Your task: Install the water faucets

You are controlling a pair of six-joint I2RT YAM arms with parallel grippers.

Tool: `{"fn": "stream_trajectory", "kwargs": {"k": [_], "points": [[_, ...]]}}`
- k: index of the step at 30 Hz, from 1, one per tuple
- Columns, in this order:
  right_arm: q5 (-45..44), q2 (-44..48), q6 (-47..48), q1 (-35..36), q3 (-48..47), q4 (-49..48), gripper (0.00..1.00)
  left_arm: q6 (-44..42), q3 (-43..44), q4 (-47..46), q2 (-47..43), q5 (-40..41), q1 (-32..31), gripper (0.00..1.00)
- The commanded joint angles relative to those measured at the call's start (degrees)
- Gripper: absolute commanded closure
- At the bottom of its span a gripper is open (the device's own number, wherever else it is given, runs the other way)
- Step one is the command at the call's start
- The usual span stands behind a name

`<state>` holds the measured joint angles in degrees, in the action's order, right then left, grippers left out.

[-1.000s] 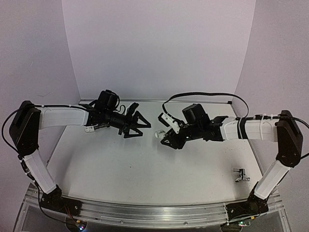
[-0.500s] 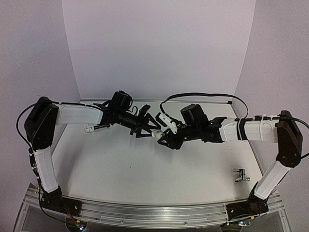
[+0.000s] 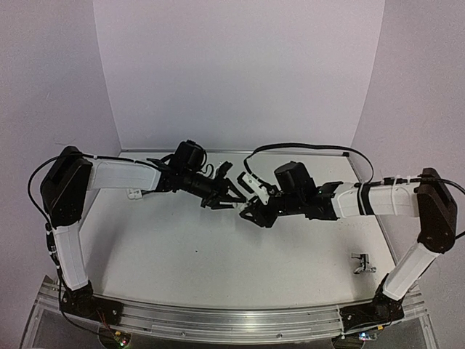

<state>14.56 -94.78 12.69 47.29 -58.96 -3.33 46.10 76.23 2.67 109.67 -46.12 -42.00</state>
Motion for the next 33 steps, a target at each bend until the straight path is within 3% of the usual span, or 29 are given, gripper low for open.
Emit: {"fn": "stream_trajectory", "kwargs": {"k": [1, 2, 4, 8, 11, 17, 25, 31, 33], "points": [[-11.2, 6.61, -4.38, 0.21, 4.99, -1.7, 0.34, -5.79, 3.6, -1.92, 0.5, 12.65, -1.67, 1.0], [-14.12, 8.36, -5.39, 0.1, 7.04, -2.72, 0.23, -7.6, 4.42, -1.8, 1.23, 15.29, -2.26, 1.0], [-23.52, 13.06, -7.41, -0.28, 12.24, -4.15, 0.13, -10.56, 6.69, -0.48, 3.83, 22.72, -4.06, 1.0], [-37.21, 23.07, -14.2, -5.11, 17.21, 0.56, 0.06, -18.58, 13.96, 3.76, 9.99, 36.79, -9.29, 1.0], [-42.8, 30.93, -21.78, -12.44, 18.98, 8.19, 0.03, -22.57, 18.71, 5.93, 14.05, 42.63, -12.66, 1.0], [-36.69, 37.6, -29.33, -29.86, 19.34, 18.57, 0.02, -31.75, 25.9, 7.49, 20.06, 52.3, -19.93, 1.0], [-26.79, 29.14, -33.6, -35.84, 14.21, 25.42, 0.02, -36.34, 32.98, 10.94, 27.52, 56.71, -24.26, 0.96], [-23.06, 24.46, -33.96, -36.6, 9.08, 31.05, 0.02, -36.38, 32.97, 11.13, 27.74, 55.57, -24.27, 0.79], [-22.17, 22.14, -35.41, -36.85, 6.88, 34.91, 0.02, -36.49, 32.81, 11.37, 27.38, 54.88, -24.25, 0.69]]}}
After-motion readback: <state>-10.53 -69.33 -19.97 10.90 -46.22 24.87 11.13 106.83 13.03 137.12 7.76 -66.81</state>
